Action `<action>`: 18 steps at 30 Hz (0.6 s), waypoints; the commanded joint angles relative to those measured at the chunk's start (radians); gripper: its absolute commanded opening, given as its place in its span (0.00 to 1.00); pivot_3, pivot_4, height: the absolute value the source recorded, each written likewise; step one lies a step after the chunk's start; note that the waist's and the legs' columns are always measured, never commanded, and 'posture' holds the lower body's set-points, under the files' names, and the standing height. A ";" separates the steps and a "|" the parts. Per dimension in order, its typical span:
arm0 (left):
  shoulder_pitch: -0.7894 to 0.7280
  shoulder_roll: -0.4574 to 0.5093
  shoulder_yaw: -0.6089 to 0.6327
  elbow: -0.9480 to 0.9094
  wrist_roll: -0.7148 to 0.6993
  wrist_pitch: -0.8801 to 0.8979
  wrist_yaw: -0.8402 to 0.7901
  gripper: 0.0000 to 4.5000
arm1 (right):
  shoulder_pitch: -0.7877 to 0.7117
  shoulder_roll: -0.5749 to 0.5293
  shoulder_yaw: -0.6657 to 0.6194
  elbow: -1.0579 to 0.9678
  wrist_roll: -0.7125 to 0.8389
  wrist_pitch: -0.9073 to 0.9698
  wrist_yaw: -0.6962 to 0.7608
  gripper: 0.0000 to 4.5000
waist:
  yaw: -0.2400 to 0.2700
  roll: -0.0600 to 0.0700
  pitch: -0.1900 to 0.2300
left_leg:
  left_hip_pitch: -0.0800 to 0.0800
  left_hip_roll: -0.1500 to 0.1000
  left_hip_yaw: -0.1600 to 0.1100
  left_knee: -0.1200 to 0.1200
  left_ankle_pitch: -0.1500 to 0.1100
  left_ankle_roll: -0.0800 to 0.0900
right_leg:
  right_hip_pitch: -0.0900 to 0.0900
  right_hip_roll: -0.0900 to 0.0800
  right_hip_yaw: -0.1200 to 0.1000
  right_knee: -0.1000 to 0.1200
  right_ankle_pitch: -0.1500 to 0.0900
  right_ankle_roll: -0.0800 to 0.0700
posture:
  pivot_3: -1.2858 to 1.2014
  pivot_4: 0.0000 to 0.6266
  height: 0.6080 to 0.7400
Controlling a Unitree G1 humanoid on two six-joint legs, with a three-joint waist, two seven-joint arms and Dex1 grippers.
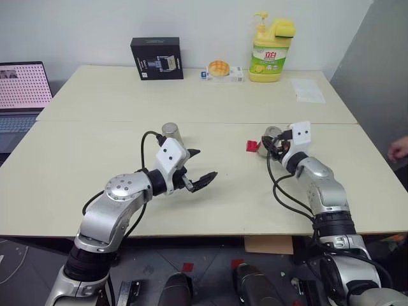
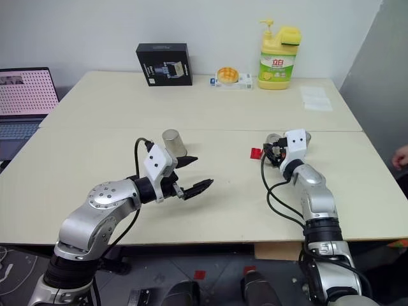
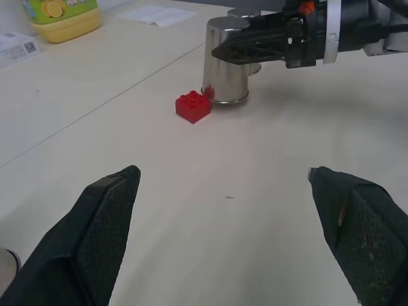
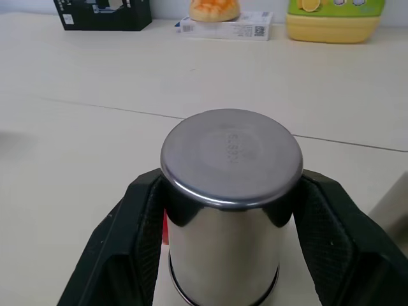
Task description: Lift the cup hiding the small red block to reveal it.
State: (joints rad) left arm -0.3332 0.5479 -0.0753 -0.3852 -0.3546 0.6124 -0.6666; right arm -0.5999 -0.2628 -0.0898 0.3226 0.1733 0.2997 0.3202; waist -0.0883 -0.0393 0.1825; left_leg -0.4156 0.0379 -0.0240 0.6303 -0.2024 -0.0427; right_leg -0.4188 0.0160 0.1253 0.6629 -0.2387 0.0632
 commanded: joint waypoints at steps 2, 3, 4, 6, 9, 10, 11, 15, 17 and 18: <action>-0.006 0.004 0.014 -0.041 -0.009 0.001 0.001 1.00 | 0.038 -0.008 -0.003 0.003 -0.021 0.006 -0.018 0.86 | 0.001 0.000 0.000 | -0.001 0.000 0.000 0.000 0.000 0.000 | -0.001 0.000 0.000 0.000 0.000 0.000 | 0.52 0.24 1.00; -0.008 0.002 0.012 -0.041 -0.009 0.002 0.002 1.00 | 0.043 -0.011 -0.004 -0.004 -0.022 0.010 -0.021 0.92 | 0.001 0.001 0.001 | -0.001 0.000 0.000 0.000 0.000 0.000 | -0.001 0.000 0.000 0.000 0.000 0.000 | 0.52 0.24 1.00; -0.010 0.001 0.011 -0.040 -0.009 0.003 0.003 1.00 | 0.046 -0.012 -0.005 -0.011 -0.022 0.013 -0.022 0.97 | 0.001 0.001 0.001 | -0.002 0.000 0.000 -0.001 0.000 0.000 | -0.001 0.000 0.000 0.000 0.000 0.000 | 0.52 0.24 1.00; -0.015 -0.004 0.007 -0.035 -0.008 0.003 0.002 1.00 | 0.053 -0.014 -0.007 -0.026 -0.021 0.020 -0.023 0.99 | 0.001 0.001 0.001 | -0.002 0.000 0.000 -0.001 0.000 0.000 | -0.001 0.000 0.000 -0.001 0.000 0.000 | 0.52 0.24 1.00; -0.021 -0.011 -0.002 -0.029 -0.006 -0.001 -0.002 1.00 | 0.058 -0.017 -0.001 -0.047 -0.026 0.034 -0.018 0.99 | 0.001 0.001 0.001 | -0.002 0.000 0.000 -0.001 0.000 0.000 | -0.001 0.000 0.000 -0.001 0.000 0.000 | 0.52 0.24 1.00; -0.023 -0.013 -0.004 -0.027 -0.006 -0.002 -0.002 1.00 | 0.059 -0.016 -0.001 -0.053 -0.025 0.040 -0.016 0.99 | 0.001 0.001 0.001 | -0.002 0.000 0.000 -0.001 0.000 0.000 | -0.001 0.000 0.000 -0.001 0.000 0.000 | 0.52 0.24 1.00; -0.024 -0.014 -0.005 -0.025 -0.005 -0.003 -0.003 1.00 | 0.058 -0.015 -0.001 -0.059 -0.024 0.046 -0.016 0.99 | 0.001 0.001 0.001 | -0.002 0.000 0.000 -0.001 0.000 0.000 | -0.001 0.000 0.000 -0.001 0.000 0.000 | 0.52 0.24 1.00; -0.027 -0.014 -0.006 -0.024 -0.005 -0.004 -0.004 1.00 | 0.070 -0.022 -0.006 -0.120 -0.017 0.087 -0.010 0.99 | 0.001 0.001 0.001 | -0.002 0.000 0.000 -0.001 0.000 0.000 | -0.001 0.000 0.000 -0.001 0.000 0.000 | 0.52 0.24 1.00; -0.024 -0.006 0.000 -0.026 -0.006 -0.004 -0.008 1.00 | 0.107 -0.040 -0.005 -0.214 -0.004 0.145 0.008 0.99 | 0.002 0.001 0.001 | -0.002 0.000 0.000 -0.001 0.000 0.000 | -0.001 0.000 0.000 -0.001 0.000 0.000 | 0.52 0.24 1.00; -0.022 -0.001 0.005 -0.027 -0.006 -0.004 -0.010 1.00 | 0.134 -0.054 -0.003 -0.278 0.006 0.181 0.022 0.99 | 0.002 0.001 0.001 | -0.002 0.000 0.000 -0.001 0.000 0.000 | -0.001 0.000 0.000 -0.001 0.000 0.000 | 0.52 0.24 1.00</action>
State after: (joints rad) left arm -0.3453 0.5407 -0.0839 -0.3871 -0.3541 0.6232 -0.6692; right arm -0.4987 -0.2838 -0.0848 0.1859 0.1482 0.4231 0.3166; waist -0.0863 -0.0379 0.1835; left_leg -0.4175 0.0378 -0.0240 0.6291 -0.2024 -0.0427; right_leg -0.4202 0.0160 0.1254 0.6622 -0.2391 0.0629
